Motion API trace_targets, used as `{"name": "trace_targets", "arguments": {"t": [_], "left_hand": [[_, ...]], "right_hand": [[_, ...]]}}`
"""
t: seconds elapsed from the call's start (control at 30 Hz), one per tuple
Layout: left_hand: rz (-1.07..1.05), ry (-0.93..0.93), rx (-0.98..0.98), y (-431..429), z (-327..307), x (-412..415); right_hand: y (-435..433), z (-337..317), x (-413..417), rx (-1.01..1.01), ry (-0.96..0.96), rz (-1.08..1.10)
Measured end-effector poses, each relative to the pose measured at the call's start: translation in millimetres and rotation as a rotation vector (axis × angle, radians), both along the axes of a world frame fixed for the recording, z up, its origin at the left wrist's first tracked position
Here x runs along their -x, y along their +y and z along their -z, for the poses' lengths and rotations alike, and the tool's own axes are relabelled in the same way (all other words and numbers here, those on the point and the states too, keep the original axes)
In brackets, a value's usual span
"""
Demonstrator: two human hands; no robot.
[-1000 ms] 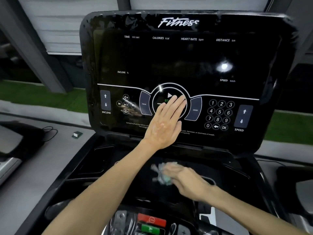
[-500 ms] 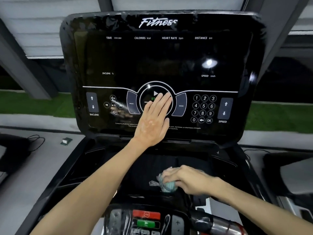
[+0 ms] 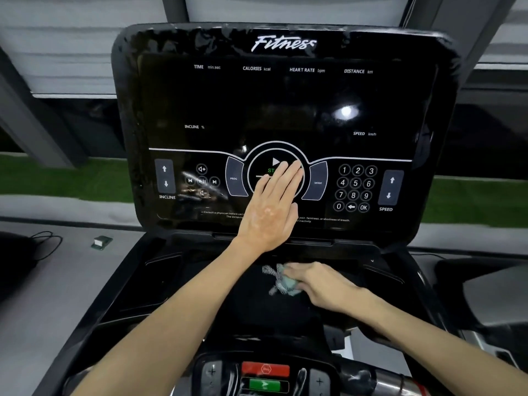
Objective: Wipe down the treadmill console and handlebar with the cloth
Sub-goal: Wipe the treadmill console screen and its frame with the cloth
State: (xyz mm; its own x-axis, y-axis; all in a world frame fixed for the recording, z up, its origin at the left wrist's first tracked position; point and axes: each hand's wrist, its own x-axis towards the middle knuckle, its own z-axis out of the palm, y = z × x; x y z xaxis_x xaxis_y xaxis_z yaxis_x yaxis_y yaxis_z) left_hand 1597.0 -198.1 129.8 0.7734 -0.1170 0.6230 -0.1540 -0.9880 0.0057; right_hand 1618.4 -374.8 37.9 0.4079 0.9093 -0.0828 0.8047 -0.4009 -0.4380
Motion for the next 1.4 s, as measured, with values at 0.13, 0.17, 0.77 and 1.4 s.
{"name": "trace_targets", "arguments": {"t": [0.13, 0.17, 0.77, 1.4], "left_hand": [[-0.003, 0.006, 0.001, -0.5, 0.6, -1.1], [-0.002, 0.004, 0.000, -0.6, 0.8, -1.3], [0.001, 0.006, 0.024, -0.4, -0.5, -0.4], [-0.021, 0.011, 0.003, -1.0, -0.9, -0.4]], "right_hand": [[23.3, 5.1, 6.5, -0.054, 0.055, 0.009], [30.7, 4.8, 6.9, -0.074, 0.082, -0.007], [-25.9, -15.2, 11.3, 0.018, 0.218, -0.268], [42.5, 1.1, 30.1, -0.082, 0.273, -0.318]]}}
